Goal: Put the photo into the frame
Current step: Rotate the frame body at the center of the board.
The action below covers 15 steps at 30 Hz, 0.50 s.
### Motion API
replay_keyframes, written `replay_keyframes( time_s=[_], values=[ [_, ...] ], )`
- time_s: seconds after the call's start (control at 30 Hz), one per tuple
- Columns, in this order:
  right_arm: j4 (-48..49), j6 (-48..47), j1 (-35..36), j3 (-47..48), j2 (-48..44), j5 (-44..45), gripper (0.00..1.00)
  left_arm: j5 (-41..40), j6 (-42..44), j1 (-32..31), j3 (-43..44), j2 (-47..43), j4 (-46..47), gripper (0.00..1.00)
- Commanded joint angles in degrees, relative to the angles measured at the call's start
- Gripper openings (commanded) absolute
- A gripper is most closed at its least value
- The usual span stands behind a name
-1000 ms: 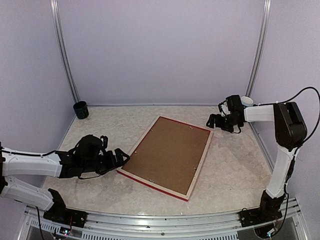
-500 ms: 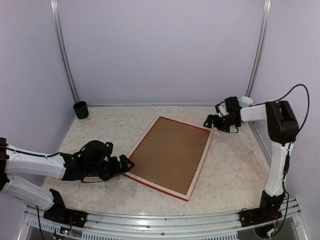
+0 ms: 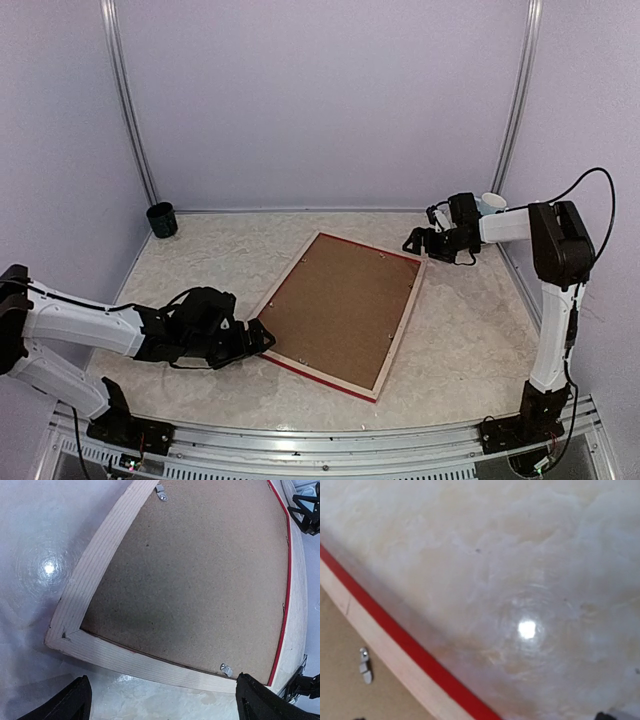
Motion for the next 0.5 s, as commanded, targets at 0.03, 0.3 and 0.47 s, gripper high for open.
replay_keyframes(
  time_s=[0.03, 0.3, 0.47],
  values=[
    [1.55, -1.19, -0.12, -0.81, 0.47, -2.46, 0.99, -0.92, -0.22, -0.24, 1.13, 2.41, 1.40, 0.99],
    [2.96, -0.94, 0.27, -4.07, -0.37, -6.61, 0.98, -1.64, 0.52, 1.10, 1.05, 3.13, 2.88, 0.99],
    [4.00, -1.18, 1.30, -7.55, -2.69, -6.73, 0.97, -1.44, 1.29, 2.50, 0.98, 3.50, 3.87, 0.99]
  ],
)
